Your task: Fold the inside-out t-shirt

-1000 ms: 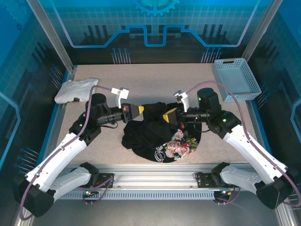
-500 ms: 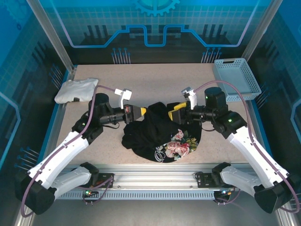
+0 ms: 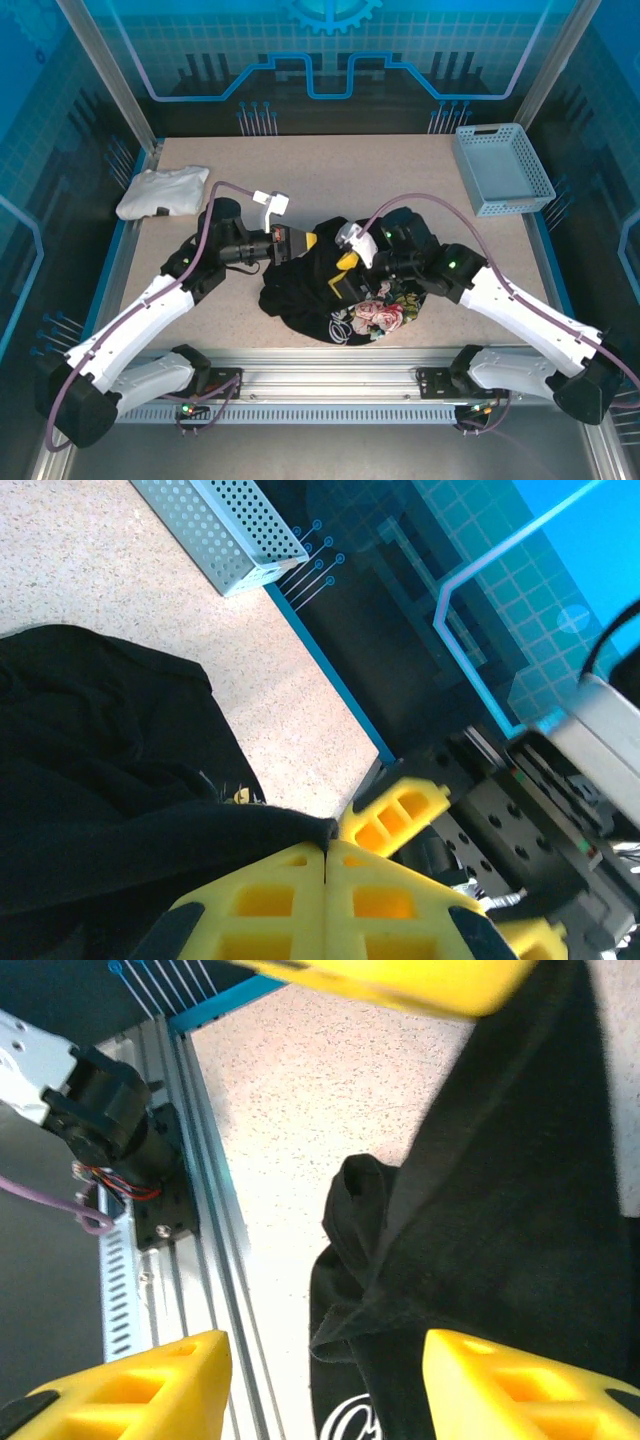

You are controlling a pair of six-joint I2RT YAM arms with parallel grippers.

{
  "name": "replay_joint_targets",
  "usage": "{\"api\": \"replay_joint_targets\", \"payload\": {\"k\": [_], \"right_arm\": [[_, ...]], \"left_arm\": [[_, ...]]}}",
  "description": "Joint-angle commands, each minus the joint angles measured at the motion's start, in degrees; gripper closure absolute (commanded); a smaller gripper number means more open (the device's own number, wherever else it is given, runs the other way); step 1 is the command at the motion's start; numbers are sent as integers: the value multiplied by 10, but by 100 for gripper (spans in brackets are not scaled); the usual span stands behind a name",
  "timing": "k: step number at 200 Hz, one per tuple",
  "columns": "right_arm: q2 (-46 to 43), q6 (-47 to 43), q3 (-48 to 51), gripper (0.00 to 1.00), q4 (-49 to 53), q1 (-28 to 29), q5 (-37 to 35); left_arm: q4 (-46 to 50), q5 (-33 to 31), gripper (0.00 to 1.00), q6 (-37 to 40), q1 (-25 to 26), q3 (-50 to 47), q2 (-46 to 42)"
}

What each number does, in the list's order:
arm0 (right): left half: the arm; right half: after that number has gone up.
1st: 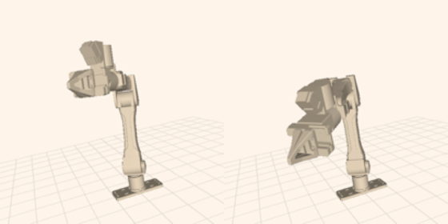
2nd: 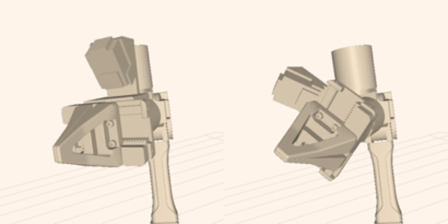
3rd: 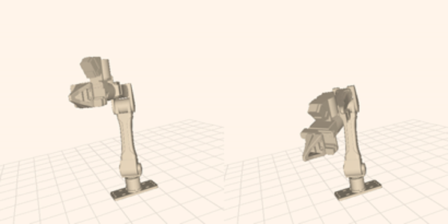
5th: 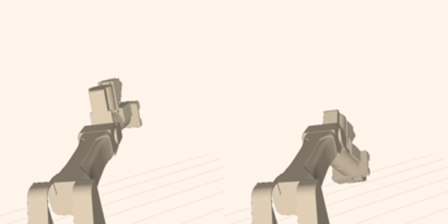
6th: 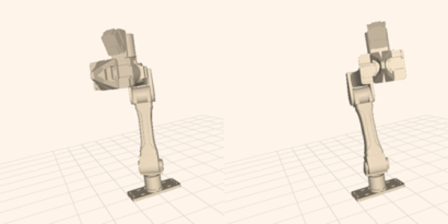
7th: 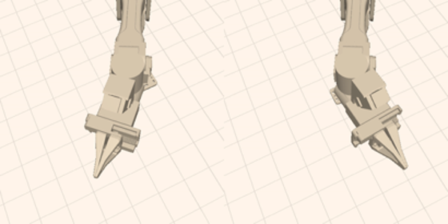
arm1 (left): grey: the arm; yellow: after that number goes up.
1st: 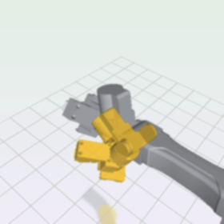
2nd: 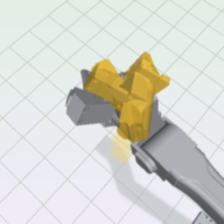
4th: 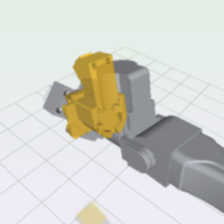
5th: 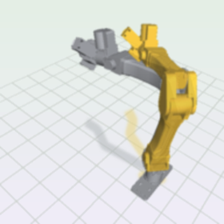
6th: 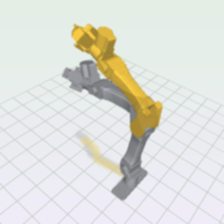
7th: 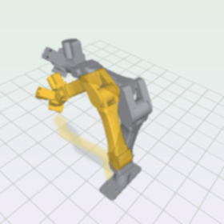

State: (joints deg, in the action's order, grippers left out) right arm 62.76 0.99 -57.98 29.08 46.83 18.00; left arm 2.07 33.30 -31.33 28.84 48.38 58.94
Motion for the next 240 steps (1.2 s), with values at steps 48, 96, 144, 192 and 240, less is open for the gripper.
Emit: {"api": "replay_joint_targets", "payload": {"k": [48, 96, 144, 192, 240], "right_arm": [[34, -37, 4, 42, -52, 84, -250], [42, -33, 8, 76, -76, 96, -278], [-4, -13, -4, 100, -31, 52, -224], [-43, 69, -69, 100, 35, -68, -123], [8, 101, -156, 100, 91, -91, -149]], "left_arm": [[-4, 2, 100, 8, 6, 8, 0], [-5, 2, 100, 8, 7, 8, 1], [-8, -36, 100, 11, 6, 7, 14], [-36, -99, 97, 34, 7, -1, 41], [-106, -79, 90, 65, 12, -94, -27]]}}
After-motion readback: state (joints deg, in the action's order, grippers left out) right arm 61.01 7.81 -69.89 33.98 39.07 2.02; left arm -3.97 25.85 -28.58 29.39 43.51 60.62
